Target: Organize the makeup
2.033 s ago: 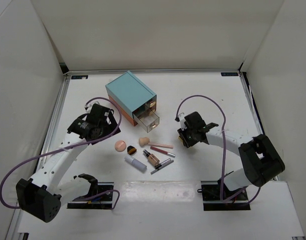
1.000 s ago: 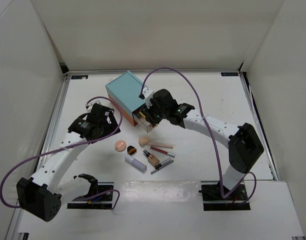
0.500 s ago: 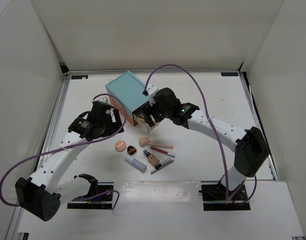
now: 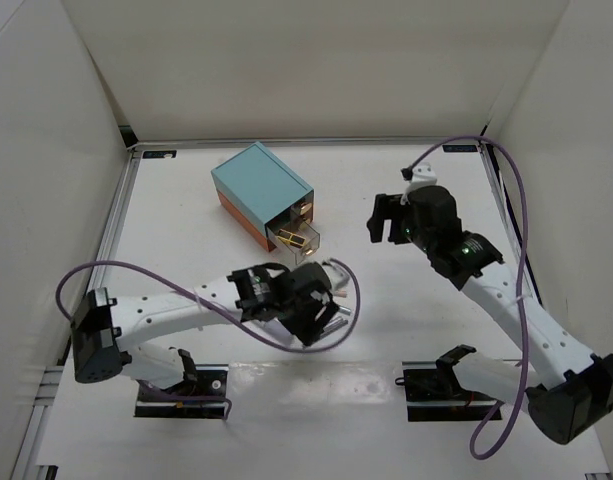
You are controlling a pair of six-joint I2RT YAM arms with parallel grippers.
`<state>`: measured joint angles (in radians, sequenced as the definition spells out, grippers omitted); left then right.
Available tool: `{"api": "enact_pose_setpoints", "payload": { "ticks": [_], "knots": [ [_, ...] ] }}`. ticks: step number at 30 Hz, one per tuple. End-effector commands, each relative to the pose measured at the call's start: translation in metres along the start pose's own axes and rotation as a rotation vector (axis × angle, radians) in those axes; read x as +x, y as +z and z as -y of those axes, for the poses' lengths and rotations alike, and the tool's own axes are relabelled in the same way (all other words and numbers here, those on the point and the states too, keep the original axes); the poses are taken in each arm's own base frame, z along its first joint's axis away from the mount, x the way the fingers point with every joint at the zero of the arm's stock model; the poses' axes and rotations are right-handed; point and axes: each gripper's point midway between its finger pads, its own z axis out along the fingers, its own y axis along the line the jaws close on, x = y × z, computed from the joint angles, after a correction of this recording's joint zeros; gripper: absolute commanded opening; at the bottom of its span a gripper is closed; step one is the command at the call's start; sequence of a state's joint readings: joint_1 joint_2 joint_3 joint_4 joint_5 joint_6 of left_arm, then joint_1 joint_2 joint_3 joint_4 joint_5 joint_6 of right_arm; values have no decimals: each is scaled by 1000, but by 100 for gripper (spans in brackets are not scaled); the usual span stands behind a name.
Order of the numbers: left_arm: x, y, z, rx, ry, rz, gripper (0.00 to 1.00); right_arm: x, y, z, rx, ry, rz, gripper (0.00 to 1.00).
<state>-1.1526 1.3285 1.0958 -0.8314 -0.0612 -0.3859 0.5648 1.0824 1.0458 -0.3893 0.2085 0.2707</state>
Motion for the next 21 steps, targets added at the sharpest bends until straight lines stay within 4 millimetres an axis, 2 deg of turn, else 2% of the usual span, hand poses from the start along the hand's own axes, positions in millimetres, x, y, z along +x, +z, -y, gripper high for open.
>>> {"api": "enact_pose_setpoints", "payload": {
  "ticks": [1,2,4,6,7,14,21],
  "knots": [
    [27,10,26,21,127,-80,72,18,-15,23,64,67,-29,87],
    [27,15,31,22,141,-77,67,24,-16,23,54,73,-40,87],
    [33,28,32,6,144,-96,65,30,-22,30,63,83,-48,87],
    [31,37,35,7,140,-78,63,31,-26,34,73,95,-46,87],
    [37,45,30,-8,140,-92,61,33,-28,36,76,98,-47,87],
    [53,81,24,-31,119,-86,61,39,-36,40,88,90,-60,87],
    [56,102,11,-108,110,-67,59,37,-36,37,70,82,-64,87]
  ]
}}
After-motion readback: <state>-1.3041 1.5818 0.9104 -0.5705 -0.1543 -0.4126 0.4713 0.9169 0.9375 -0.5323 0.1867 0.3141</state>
